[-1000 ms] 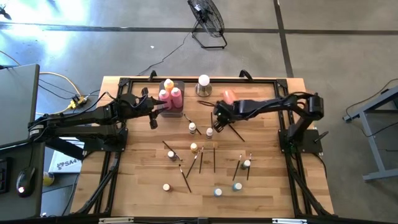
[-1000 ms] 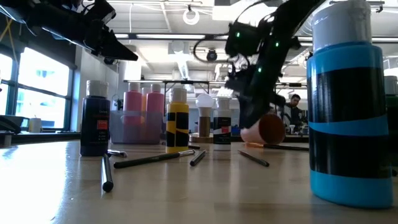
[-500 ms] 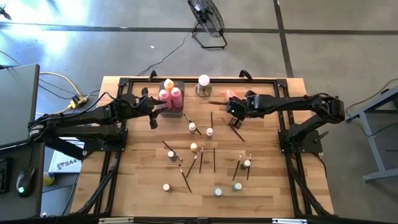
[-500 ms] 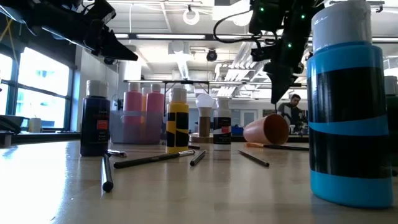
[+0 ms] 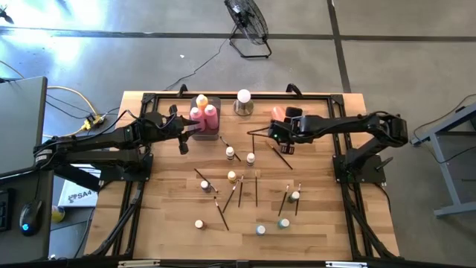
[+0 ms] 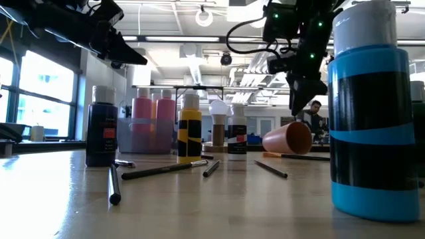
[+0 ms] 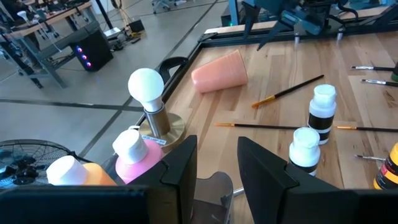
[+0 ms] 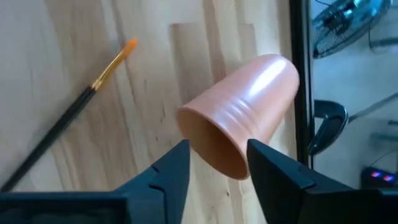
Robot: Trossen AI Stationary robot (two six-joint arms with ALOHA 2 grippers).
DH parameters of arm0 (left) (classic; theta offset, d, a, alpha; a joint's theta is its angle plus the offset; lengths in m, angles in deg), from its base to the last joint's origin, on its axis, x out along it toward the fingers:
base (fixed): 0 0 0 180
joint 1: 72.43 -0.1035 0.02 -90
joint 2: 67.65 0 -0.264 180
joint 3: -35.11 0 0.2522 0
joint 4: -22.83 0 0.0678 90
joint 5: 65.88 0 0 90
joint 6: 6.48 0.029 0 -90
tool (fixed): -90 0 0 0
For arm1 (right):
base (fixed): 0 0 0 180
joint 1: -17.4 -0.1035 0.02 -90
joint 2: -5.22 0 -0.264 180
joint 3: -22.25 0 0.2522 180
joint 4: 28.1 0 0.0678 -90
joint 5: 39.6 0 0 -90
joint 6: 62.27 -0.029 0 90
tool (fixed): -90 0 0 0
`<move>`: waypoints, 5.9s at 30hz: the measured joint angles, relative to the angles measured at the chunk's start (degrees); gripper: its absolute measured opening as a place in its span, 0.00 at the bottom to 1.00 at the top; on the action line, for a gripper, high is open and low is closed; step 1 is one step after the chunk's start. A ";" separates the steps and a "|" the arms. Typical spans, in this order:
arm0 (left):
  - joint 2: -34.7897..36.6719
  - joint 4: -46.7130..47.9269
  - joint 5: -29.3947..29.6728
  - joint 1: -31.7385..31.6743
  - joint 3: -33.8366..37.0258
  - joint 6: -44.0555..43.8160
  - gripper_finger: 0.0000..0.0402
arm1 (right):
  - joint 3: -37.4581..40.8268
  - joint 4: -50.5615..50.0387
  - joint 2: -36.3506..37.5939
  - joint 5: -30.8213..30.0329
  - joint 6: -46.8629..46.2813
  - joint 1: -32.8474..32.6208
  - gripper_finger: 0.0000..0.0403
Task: Pick & Place Paint Supplies
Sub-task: Adjust the orange cup
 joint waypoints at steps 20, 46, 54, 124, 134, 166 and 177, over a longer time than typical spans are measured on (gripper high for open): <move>-0.02 3.42 0.00 0.00 0.02 0.00 0.28 | 0.09 6.00 -8.42 -6.03 5.48 7.98 0.42; -0.02 3.32 0.00 -0.02 0.02 -0.11 0.28 | -0.52 6.34 2.44 17.39 -10.44 12.36 0.01; -0.02 3.23 0.00 -0.02 0.02 0.00 0.28 | -4.46 -2.40 6.64 18.64 -16.58 16.46 0.01; -0.01 4.28 -0.09 0.02 0.04 -0.85 0.28 | -29.81 -35.87 -16.13 34.68 -19.59 32.39 0.01; -0.01 4.26 -0.03 0.02 0.04 -0.95 0.28 | -29.81 -35.94 -17.03 35.04 -21.10 31.74 0.01; 0.00 4.48 0.04 0.02 0.04 -2.32 0.28 | -29.77 -35.63 -17.90 35.87 -24.73 30.64 0.01; -0.01 4.48 0.00 0.02 0.04 -2.57 0.28 | -29.77 -35.69 -18.51 35.89 -26.80 30.66 0.01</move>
